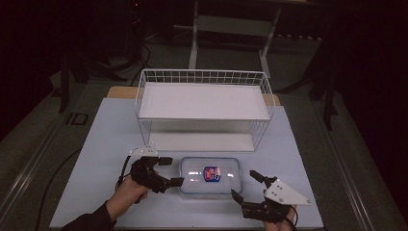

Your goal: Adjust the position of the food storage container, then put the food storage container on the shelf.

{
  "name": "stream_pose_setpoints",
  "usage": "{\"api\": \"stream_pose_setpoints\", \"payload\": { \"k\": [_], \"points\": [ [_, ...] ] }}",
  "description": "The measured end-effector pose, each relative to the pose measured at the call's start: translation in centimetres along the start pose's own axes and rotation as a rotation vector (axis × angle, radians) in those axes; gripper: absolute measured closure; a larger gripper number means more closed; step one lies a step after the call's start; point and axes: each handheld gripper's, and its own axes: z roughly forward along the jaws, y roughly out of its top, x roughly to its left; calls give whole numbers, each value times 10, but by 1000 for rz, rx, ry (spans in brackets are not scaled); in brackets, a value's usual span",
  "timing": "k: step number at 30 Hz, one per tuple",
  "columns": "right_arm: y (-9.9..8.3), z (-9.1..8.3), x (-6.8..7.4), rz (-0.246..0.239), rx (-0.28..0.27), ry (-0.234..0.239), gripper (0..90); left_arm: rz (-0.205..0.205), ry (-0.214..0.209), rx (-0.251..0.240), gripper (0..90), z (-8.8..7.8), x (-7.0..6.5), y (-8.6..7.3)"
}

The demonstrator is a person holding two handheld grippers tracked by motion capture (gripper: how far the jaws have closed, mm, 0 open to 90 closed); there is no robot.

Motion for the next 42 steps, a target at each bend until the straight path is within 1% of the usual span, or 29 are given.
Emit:
{"api": "stream_pose_setpoints", "payload": {
  "k": [1, 3, 4, 6, 7, 9, 11, 12, 14, 15, 16, 17, 18, 19, 20, 24, 27, 30, 31, 32, 33, 34, 35, 36, 37, 38, 39, 40, 42],
  "points": [
    [1, -1, -1, 4, 6, -7, 175, -5, 5, -9, 19, 0, 0, 1],
    [3, -1, -3, 13, 23, -16, 164, -37, 16, -24, 19, 0, 2, 3],
    [4, 0, -9, 29, 36, -32, 134, -63, 25, -28, 19, 1, 3, 4],
    [4, 0, -11, 37, 36, -33, 132, -100, 48, -34, 20, 3, 6, 4],
    [5, 1, -19, 67, 45, -45, 121, -121, 50, -33, 20, 4, 7, 3],
    [6, 2, -22, 79, 48, -40, 115, -156, 43, -37, 21, 7, 10, 2],
    [8, 4, -31, 108, 80, -50, 107, -172, 40, -20, 21, 11, 12, 1],
    [8, 4, -31, 108, 80, -50, 107, -185, 27, -7, 21, 14, 14, 1],
    [8, 12, -41, 156, 112, -23, 101, -212, 8, 16, 21, 18, 16, -1],
    [8, 12, -41, 156, 112, -23, 101, -225, 6, 23, 21, 20, 16, -1],
    [7, 15, -44, 185, 129, -16, 101, -227, 14, 34, 30, 22, 16, -2],
    [6, 18, -47, 217, 143, -22, 101, -226, 6, 42, 33, 23, 16, -2],
    [1, 26, -53, 275, 174, 7, 100, -242, -3, 52, 35, 25, 17, -3],
    [1, 26, -53, 275, 174, 7, 100, -263, -8, 58, 35, 26, 18, -3],
    [0, 28, -55, 297, 185, 10, 100, -279, -18, 60, 39, 27, 19, -4],
    [-6, 42, -62, 392, 263, 68, 101, -365, -11, 86, 82, 31, 28, -8],
    [-8, 49, -67, 431, 293, 90, 105, -428, -7, 98, 110, 33, 34, -11],
    [-9, 56, -72, 461, 321, 112, 106, -483, -24, 115, 143, 34, 40, -15],
    [-10, 60, -74, 482, 337, 122, 127, -502, -34, 123, 147, 35, 42, -17],
    [-10, 60, -74, 482, 337, 122, 127, -513, -35, 126, 147, 35, 43, -18],
    [-11, 61, -74, 492, 345, 133, 129, -523, -41, 130, 175, 36, 44, -19],
    [-11, 61, -74, 492, 345, 133, 129, -538, -57, 132, 175, 36, 45, -20],
    [-12, 62, -73, 492, 351, 139, 130, -562, -88, 143, 205, 37, 48, -22],
    [-12, 62, -73, 492, 351, 139, 130, -562, -88, 143, 226, 37, 48, -22],
    [-13, 62, -73, 494, 356, 143, 132, -579, -96, 149, 266, 38, 49, -24],
    [-13, 62, -73, 494, 356, 143, 132, -579, -96, 149, 313, 38, 49, -24],
    [-13, 62, -73, 495, 357, 141, 133, -592, -115, 158, 313, 38, 49, -25],
    [-13, 61, -73, 497, 357, 143, 135, -594, -130, 164, 341, 39, 50, -26],
    [-14, 60, -72, 503, 354, 144, 138, -607, -145, 164, 366, 40, 51, -29]
  ]
}}
